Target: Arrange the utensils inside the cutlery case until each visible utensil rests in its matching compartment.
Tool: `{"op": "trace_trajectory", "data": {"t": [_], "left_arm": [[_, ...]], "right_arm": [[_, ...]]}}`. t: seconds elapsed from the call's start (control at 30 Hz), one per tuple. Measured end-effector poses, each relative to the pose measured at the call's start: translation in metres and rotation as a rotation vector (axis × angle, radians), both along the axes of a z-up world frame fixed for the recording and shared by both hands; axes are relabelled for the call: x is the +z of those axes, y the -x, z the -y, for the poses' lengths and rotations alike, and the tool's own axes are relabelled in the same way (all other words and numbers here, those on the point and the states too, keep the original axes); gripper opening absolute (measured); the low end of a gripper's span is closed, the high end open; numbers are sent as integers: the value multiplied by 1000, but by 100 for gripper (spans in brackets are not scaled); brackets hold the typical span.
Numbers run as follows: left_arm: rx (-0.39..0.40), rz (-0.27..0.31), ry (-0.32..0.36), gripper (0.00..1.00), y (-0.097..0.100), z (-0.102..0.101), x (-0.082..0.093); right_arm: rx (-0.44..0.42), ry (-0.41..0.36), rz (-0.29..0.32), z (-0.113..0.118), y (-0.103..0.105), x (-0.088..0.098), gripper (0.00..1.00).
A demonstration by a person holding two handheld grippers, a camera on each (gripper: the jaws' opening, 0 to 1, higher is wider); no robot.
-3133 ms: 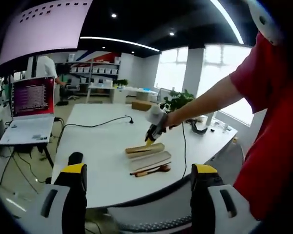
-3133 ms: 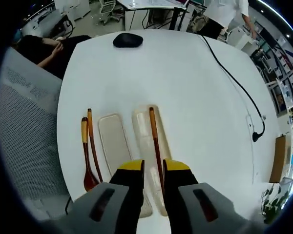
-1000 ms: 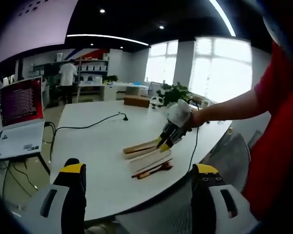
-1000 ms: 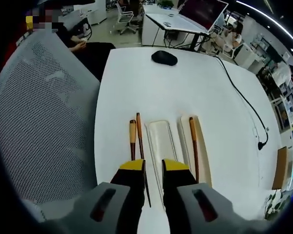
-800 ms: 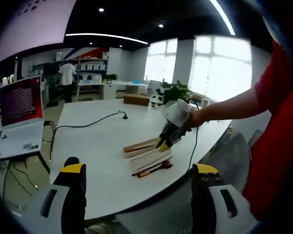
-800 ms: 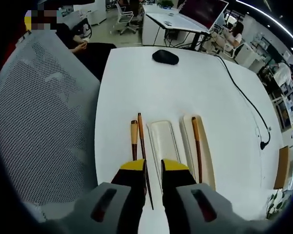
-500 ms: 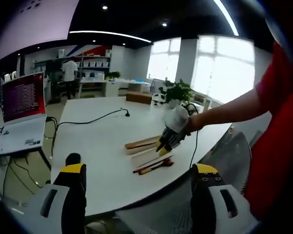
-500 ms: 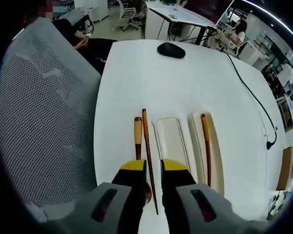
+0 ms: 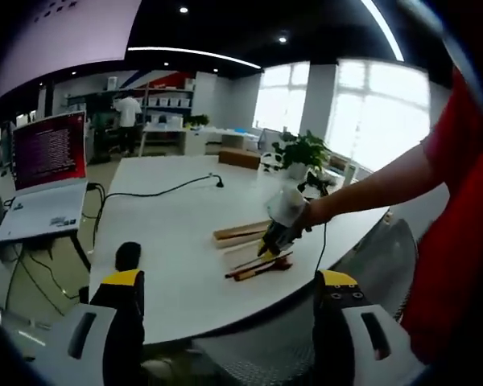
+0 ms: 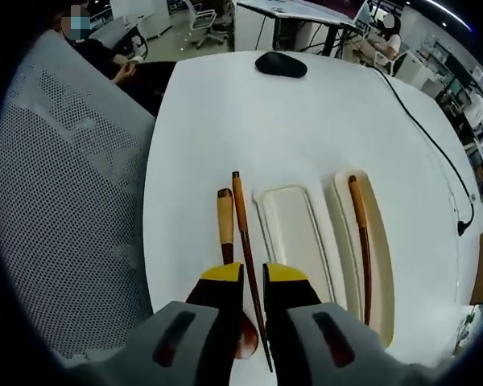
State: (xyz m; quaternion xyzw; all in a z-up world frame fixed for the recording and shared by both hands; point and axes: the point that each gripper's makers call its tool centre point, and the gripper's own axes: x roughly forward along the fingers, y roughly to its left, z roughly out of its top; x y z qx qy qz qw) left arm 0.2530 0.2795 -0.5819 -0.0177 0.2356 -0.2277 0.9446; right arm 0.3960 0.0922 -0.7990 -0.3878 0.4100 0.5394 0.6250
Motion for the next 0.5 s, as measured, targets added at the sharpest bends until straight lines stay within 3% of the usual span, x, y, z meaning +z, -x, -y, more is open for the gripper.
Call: {"op": "trace_trajectory", "data": {"t": [0.1, 0.5], "left_arm": [[0, -1, -13, 89, 2, -2, 0], [34, -10, -11, 89, 4, -7, -1]], "right_arm": [[9, 13, 26, 1, -3, -5, 9], [60, 39, -6, -5, -2, -15, 4]]}}
